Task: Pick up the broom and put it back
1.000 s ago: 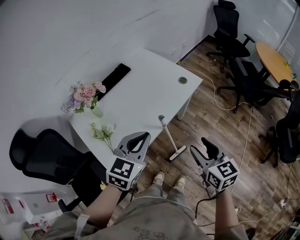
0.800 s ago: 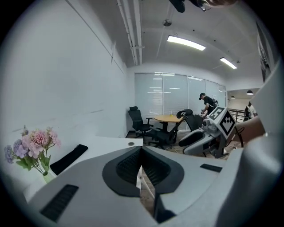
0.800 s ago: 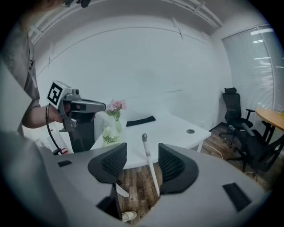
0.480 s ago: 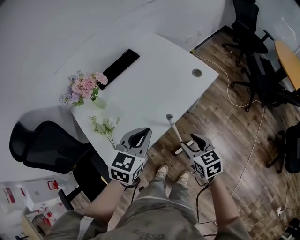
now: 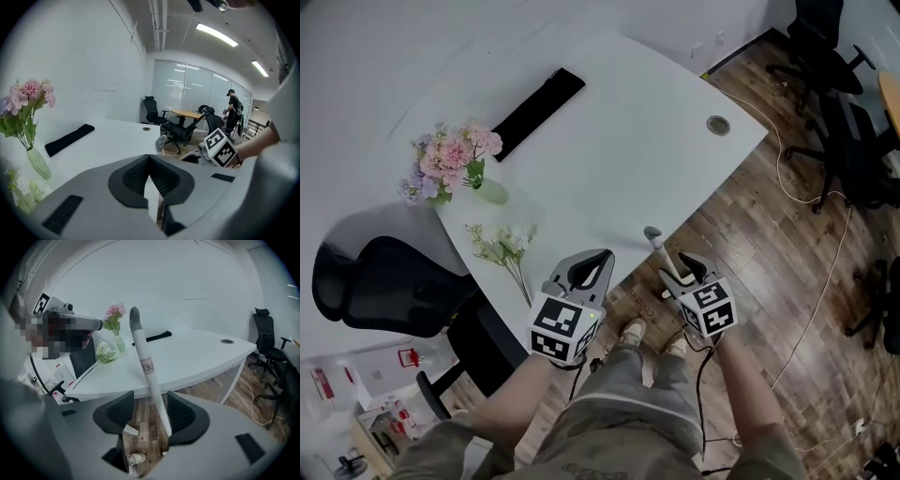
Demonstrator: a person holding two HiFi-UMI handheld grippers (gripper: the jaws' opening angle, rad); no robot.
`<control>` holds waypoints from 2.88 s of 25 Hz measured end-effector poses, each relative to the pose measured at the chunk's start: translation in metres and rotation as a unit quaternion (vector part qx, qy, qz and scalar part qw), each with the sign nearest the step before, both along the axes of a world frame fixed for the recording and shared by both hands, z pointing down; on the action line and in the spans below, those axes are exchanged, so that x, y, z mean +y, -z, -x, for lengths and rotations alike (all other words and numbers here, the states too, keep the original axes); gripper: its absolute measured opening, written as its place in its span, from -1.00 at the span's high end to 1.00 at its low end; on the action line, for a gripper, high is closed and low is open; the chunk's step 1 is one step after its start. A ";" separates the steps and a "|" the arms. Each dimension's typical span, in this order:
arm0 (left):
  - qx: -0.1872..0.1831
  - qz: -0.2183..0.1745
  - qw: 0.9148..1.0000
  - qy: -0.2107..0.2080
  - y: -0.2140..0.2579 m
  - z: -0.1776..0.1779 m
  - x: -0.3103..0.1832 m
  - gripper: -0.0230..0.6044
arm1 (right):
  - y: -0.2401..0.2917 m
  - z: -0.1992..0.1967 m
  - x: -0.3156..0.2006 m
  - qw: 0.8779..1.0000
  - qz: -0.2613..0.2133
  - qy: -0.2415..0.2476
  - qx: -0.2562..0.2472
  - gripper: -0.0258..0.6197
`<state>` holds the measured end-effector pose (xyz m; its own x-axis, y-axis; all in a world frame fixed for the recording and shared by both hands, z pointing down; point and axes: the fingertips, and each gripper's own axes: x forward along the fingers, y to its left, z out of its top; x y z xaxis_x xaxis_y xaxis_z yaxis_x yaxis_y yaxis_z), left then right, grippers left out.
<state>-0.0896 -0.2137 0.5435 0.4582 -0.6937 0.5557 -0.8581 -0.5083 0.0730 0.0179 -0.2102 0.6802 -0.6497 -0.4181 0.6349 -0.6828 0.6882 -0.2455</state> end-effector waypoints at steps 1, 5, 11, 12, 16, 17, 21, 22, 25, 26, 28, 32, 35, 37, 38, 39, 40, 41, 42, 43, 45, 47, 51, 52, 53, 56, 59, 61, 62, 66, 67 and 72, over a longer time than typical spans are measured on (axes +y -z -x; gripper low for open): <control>-0.001 0.002 1.000 0.000 -0.006 0.000 -0.002 0.87 | -0.008 0.002 -0.003 1.000 0.002 0.002 0.002 0.22; -0.001 0.010 1.000 0.006 -0.025 0.003 -0.007 0.87 | -0.034 0.013 -0.014 1.000 0.009 0.004 -0.001 0.22; 0.001 0.021 1.000 0.007 -0.048 -0.004 -0.008 0.87 | -0.059 0.021 -0.023 1.000 0.009 0.008 -0.009 0.33; -0.001 0.023 1.000 0.004 -0.050 -0.005 -0.006 0.87 | -0.060 0.022 -0.023 1.000 0.007 0.010 -0.012 0.37; -0.009 0.030 1.000 0.005 -0.058 -0.003 -0.001 0.87 | -0.061 0.022 -0.024 1.000 -0.010 0.016 -0.010 0.50; -0.010 0.031 0.999 0.008 -0.059 -0.002 -0.001 0.87 | -0.059 0.021 -0.025 1.000 -0.016 0.018 -0.005 0.51; -0.001 0.024 1.000 0.014 -0.050 -0.004 -0.007 0.87 | -0.047 0.003 -0.024 0.999 -0.030 0.005 0.010 0.56; 0.002 0.019 1.000 0.010 -0.045 -0.007 -0.008 0.87 | -0.045 -0.005 -0.022 0.999 -0.029 -0.005 0.015 0.56; 0.000 0.011 1.000 -0.008 -0.032 -0.015 -0.005 0.87 | -0.038 -0.035 -0.013 0.998 -0.029 -0.033 0.038 0.59; -0.001 0.010 1.000 -0.014 -0.028 -0.018 -0.003 0.87 | -0.036 -0.047 -0.008 0.998 -0.031 -0.045 0.043 0.59; -0.002 0.008 1.000 -0.023 -0.021 -0.025 0.002 0.87 | -0.031 -0.074 0.002 0.996 -0.037 -0.073 0.046 0.60; -0.002 0.002 0.999 -0.038 -0.003 -0.032 0.013 0.87 | 0.008 -0.107 0.015 0.989 -0.067 -0.130 0.013 0.61; -0.006 -0.012 0.999 -0.045 0.020 -0.033 0.017 0.87 | 0.058 -0.120 0.019 0.983 -0.098 -0.153 -0.015 0.61; -0.008 -0.025 0.998 -0.049 0.038 -0.033 0.016 0.87 | 0.095 -0.125 0.020 0.980 -0.121 -0.158 -0.026 0.61; -0.007 -0.032 0.998 -0.051 0.048 -0.032 0.016 0.87 | 0.113 -0.127 0.019 0.978 -0.132 -0.160 -0.027 0.61; -0.005 -0.038 0.998 -0.051 0.057 -0.032 0.015 0.87 | 0.130 -0.128 0.019 0.976 -0.142 -0.162 -0.026 0.61; -0.002 -0.044 0.998 -0.051 0.066 -0.031 0.014 0.87 | 0.146 -0.130 0.018 0.974 -0.150 -0.165 -0.023 0.61; -0.003 -0.051 0.997 -0.052 0.074 -0.030 0.014 0.87 | 0.162 -0.133 0.018 0.973 -0.159 -0.168 -0.021 0.61; -0.010 -0.061 0.997 -0.056 0.083 -0.030 0.013 0.87 | 0.178 -0.135 0.019 0.971 -0.167 -0.170 -0.019 0.61; -0.020 -0.072 0.995 -0.061 0.092 -0.032 0.012 0.87 | 0.194 -0.139 0.020 0.969 -0.177 -0.171 -0.018 0.61; -0.025 -0.090 0.993 -0.074 0.110 -0.038 0.010 0.87 | 0.226 -0.147 0.025 0.964 -0.198 -0.176 -0.017 0.61; -0.019 -0.106 0.991 -0.086 0.129 -0.047 0.010 0.87 | 0.256 -0.158 0.034 0.958 -0.218 -0.185 -0.015 0.61; 0.008 -0.137 0.986 -0.096 0.169 -0.067 0.016 0.87 | 0.303 -0.183 0.061 0.949 -0.245 -0.199 0.002 0.61; 0.015 -0.145 0.984 -0.100 0.179 -0.072 0.018 0.87 | 0.311 -0.189 0.068 0.947 -0.250 -0.203 0.007 0.61; 0.020 -0.154 0.982 -0.105 0.189 -0.076 0.021 0.87 | 0.319 -0.195 0.075 0.945 -0.255 -0.206 0.011 0.61; 0.033 -0.173 0.977 -0.124 0.210 -0.089 0.035 0.87 | 0.335 -0.211 0.099 0.938 -0.266 -0.220 0.019 0.61; 0.037 -0.178 0.973 -0.140 0.216 -0.100 0.048 0.87 | 0.342 -0.226 0.122 0.932 -0.269 -0.240 0.022 0.61; 0.037 -0.176 0.973 -0.147 0.213 -0.105 0.052 0.87 | 0.343 -0.234 0.134 0.929 -0.269 -0.252 0.023 0.61; 0.037 -0.173 0.973 -0.150 0.210 -0.107 0.054 0.87 | 0.341 -0.237 0.138 0.928 -0.267 -0.257 0.023 0.61; 0.038 -0.169 0.973 -0.154 0.206 -0.115 0.059 0.87 | 0.334 -0.249 0.154 0.929 -0.253 -0.269 0.011 0.61; 0.038 -0.170 0.973 -0.155 0.207 -0.117 0.059 0.87 | 0.332 -0.252 0.156 0.930 -0.250 -0.270 0.005 0.61; 0.034 -0.169 0.973 -0.153 0.207 -0.118 0.061 0.87 | 0.328 -0.255 0.160 0.934 -0.234 -0.268 -0.018 0.61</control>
